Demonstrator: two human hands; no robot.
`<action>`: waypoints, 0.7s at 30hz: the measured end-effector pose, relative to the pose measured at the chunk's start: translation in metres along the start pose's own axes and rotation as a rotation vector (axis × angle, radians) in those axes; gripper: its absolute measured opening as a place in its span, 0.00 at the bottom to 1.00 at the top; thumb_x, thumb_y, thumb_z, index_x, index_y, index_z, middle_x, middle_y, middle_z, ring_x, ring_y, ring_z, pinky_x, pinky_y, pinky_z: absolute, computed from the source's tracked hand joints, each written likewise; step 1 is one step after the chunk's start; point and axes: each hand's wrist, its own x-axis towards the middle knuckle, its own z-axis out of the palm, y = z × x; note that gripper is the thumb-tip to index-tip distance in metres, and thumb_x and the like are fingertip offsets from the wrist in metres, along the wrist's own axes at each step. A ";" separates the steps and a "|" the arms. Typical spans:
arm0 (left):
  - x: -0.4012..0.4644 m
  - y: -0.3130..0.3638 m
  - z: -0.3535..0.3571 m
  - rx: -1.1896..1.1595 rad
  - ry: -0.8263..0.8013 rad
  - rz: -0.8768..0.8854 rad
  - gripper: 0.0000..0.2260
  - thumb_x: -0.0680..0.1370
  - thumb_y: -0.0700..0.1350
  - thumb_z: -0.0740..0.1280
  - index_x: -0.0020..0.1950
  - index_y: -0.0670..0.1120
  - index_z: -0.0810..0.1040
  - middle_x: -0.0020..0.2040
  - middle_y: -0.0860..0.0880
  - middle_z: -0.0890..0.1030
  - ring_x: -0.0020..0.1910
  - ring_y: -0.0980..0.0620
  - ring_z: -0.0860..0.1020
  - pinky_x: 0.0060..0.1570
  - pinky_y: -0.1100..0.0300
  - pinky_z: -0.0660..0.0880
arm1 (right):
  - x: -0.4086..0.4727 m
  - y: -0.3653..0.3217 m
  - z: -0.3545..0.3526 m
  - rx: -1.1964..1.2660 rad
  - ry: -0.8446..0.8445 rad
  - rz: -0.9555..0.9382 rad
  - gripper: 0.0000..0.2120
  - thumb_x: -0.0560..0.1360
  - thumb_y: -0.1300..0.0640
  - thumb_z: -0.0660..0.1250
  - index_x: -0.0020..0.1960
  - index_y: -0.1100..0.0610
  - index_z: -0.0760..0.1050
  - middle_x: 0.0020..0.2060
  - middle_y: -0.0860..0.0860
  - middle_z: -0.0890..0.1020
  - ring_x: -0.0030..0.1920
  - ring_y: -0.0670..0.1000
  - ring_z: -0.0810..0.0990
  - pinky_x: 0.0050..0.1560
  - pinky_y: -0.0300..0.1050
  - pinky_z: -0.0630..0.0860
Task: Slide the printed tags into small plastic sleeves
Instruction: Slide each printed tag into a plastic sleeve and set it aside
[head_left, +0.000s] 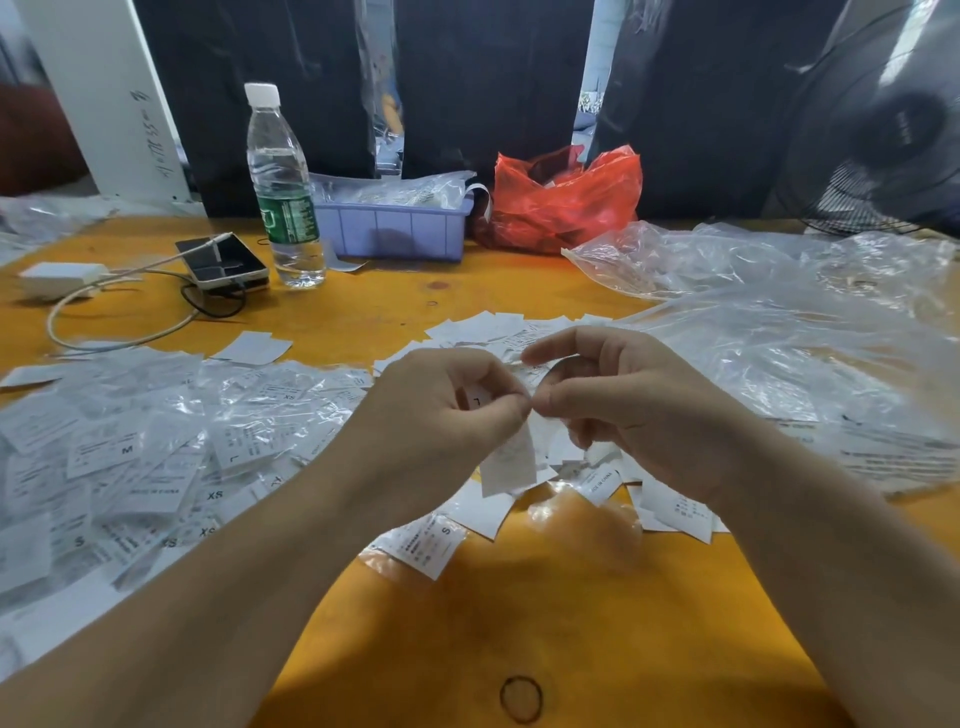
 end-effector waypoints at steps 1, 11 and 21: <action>0.001 0.000 0.000 -0.061 0.023 -0.026 0.04 0.75 0.47 0.71 0.40 0.50 0.83 0.34 0.54 0.81 0.32 0.61 0.75 0.31 0.72 0.69 | 0.001 0.001 0.000 0.002 0.013 -0.006 0.13 0.71 0.64 0.73 0.55 0.59 0.78 0.37 0.53 0.80 0.34 0.48 0.75 0.36 0.43 0.72; 0.001 0.005 0.004 -0.436 0.116 -0.174 0.19 0.59 0.57 0.72 0.39 0.43 0.81 0.27 0.56 0.78 0.25 0.63 0.73 0.26 0.72 0.67 | -0.001 0.006 0.003 -0.043 -0.065 -0.138 0.19 0.67 0.53 0.72 0.51 0.66 0.81 0.38 0.55 0.81 0.38 0.49 0.76 0.39 0.39 0.73; 0.004 -0.002 0.003 -0.447 0.092 -0.254 0.05 0.71 0.45 0.75 0.39 0.44 0.82 0.33 0.50 0.80 0.26 0.63 0.73 0.26 0.71 0.68 | 0.002 0.008 0.005 0.001 0.014 -0.150 0.09 0.74 0.59 0.69 0.47 0.65 0.80 0.33 0.51 0.80 0.33 0.47 0.76 0.35 0.37 0.74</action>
